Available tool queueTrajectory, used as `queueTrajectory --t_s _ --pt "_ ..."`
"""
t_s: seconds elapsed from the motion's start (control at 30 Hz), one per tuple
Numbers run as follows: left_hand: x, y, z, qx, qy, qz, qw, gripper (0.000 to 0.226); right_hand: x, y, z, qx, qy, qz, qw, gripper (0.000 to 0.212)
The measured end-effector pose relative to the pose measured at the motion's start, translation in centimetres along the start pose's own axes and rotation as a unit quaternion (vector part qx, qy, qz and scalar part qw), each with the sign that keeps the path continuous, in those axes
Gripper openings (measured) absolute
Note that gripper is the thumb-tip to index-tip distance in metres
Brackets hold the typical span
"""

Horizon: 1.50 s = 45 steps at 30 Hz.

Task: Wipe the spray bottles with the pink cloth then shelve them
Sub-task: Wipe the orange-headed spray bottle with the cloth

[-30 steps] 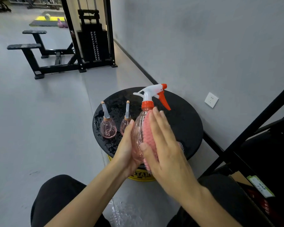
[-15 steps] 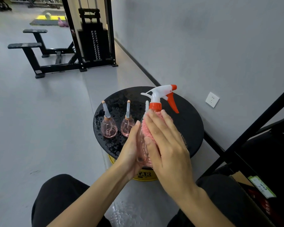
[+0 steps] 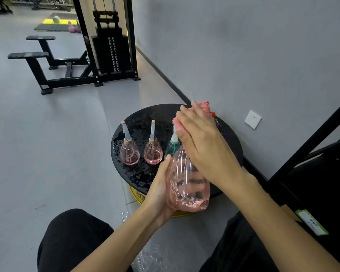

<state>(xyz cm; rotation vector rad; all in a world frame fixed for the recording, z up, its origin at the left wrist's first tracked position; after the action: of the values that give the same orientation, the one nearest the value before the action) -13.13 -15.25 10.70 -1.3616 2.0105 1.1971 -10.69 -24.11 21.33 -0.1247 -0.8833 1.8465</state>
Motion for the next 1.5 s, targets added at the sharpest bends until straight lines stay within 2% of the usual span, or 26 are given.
queueTrajectory --t_s 0.07,0.13,0.2,0.33,0.47,0.57,0.77,0.97,1.17,1.37,1.5 --pt "-0.3 0.0 0.1 -0.005 0.010 -0.004 1.000 0.056 0.3 1.0 -0.5 0.079 -0.004 0.001 0.997 0.064" --pt "-0.7 0.1 0.2 -0.006 0.018 -0.018 1.000 0.052 0.6 1.8 -0.5 0.120 -0.013 0.005 0.993 0.066" --pt "-0.7 0.3 0.1 0.002 0.017 -0.018 1.000 0.054 0.5 1.6 -0.2 0.120 0.006 0.003 0.993 0.069" --pt "-0.1 0.3 -0.1 0.020 -0.015 -0.001 1.000 0.059 -1.0 -0.4 0.3 0.130 0.043 -0.061 0.989 0.073" --pt "-0.7 0.6 -0.4 0.031 -0.002 -0.033 0.999 0.052 0.3 0.7 0.2 0.158 0.028 -0.026 0.987 0.077" --pt "-0.9 0.4 0.0 0.028 -0.003 -0.038 0.999 0.054 0.7 1.7 0.4 0.156 0.006 -0.008 0.988 0.075" --pt "0.1 0.3 -0.2 0.019 -0.019 0.002 1.000 0.058 -1.7 -0.1 0.7 0.113 0.027 -0.094 0.989 0.080" --pt "-0.2 0.2 -0.1 0.028 -0.007 -0.018 0.999 0.058 0.3 2.1 0.4 0.131 0.001 -0.031 0.991 0.081" --pt "0.5 -0.1 0.2 0.009 -0.031 0.000 0.999 0.059 -1.7 -0.7 0.6 0.113 0.012 -0.102 0.988 0.085" --pt "-0.7 0.3 0.3 0.032 -0.015 -0.037 0.999 0.055 1.2 2.4 -0.1 0.147 -0.028 -0.015 0.989 0.082" --pt "-0.1 0.0 0.6 0.026 -0.056 -0.035 0.997 0.052 -0.2 1.4 -0.1 0.136 0.008 -0.025 0.990 0.077"
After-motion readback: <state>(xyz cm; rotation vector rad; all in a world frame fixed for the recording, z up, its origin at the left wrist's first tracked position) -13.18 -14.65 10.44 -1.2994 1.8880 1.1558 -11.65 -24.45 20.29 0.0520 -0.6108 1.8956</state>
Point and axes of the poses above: each hand's wrist, its own y-axis away from the middle knuckle, its own z-axis out of the back of the hand, x = y × z, the point moved 4 cm from there along -y, towards the middle knuckle, and after that the axes turned 12 degrees about -x, right-handed, at the moved point
